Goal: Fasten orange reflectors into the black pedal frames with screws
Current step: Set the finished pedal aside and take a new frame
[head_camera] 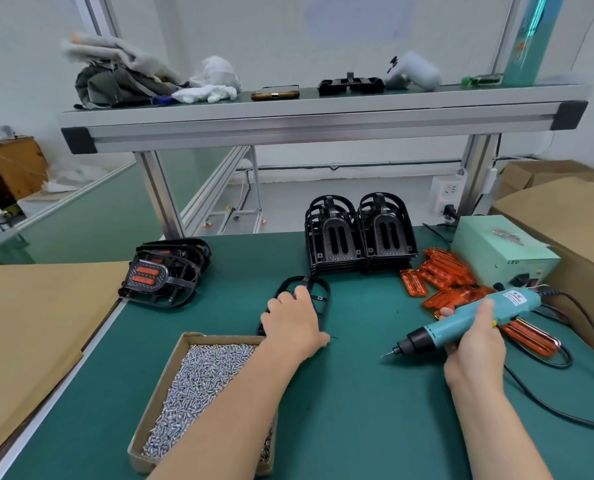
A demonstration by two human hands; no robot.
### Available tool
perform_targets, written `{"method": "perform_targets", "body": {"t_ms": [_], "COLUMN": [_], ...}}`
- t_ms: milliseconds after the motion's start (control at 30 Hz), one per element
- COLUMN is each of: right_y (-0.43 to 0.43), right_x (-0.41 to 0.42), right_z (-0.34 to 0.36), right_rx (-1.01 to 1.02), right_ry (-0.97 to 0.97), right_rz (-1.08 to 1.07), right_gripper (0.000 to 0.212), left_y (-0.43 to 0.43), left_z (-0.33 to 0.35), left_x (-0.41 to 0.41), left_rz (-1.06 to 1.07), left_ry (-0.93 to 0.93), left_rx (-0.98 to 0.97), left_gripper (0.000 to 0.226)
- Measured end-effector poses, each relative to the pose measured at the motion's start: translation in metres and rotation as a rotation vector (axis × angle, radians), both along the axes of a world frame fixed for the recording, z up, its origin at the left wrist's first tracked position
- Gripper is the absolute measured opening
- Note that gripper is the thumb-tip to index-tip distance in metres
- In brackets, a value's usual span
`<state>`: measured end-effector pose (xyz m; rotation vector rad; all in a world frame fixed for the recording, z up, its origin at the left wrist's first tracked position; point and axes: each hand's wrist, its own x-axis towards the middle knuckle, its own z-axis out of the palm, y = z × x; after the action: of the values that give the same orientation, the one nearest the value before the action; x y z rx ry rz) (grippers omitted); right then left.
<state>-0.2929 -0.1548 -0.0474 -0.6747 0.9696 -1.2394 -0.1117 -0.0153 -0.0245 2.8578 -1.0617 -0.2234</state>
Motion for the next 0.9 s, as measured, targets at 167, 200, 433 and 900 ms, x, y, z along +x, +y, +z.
{"method": "perform_targets", "body": {"t_ms": [167, 200, 433, 900], "right_y": [-0.003, -0.003, -0.004, 0.003], "right_x": [0.001, 0.001, 0.0, -0.006], "right_z": [-0.001, -0.001, -0.001, 0.002], "right_rx": [0.009, 0.007, 0.016, 0.033], "right_ry": [-0.047, -0.055, -0.093, -0.232], "right_rz": [0.002, -0.004, -0.027, 0.182], "right_gripper": [0.033, 0.032, 0.033, 0.033], "left_y": [0.005, 0.006, 0.015, 0.023], "left_z": [-0.006, -0.005, 0.015, 0.022], "left_x": [0.005, 0.004, -0.01, 0.021], "left_rz": [-0.002, -0.023, -0.218, -0.132], "left_ry": [-0.006, 0.0, 0.192, 1.452], "left_rx": [-0.058, -0.07, -0.35, -0.35], "left_gripper": [0.07, 0.065, 0.039, 0.04]}}
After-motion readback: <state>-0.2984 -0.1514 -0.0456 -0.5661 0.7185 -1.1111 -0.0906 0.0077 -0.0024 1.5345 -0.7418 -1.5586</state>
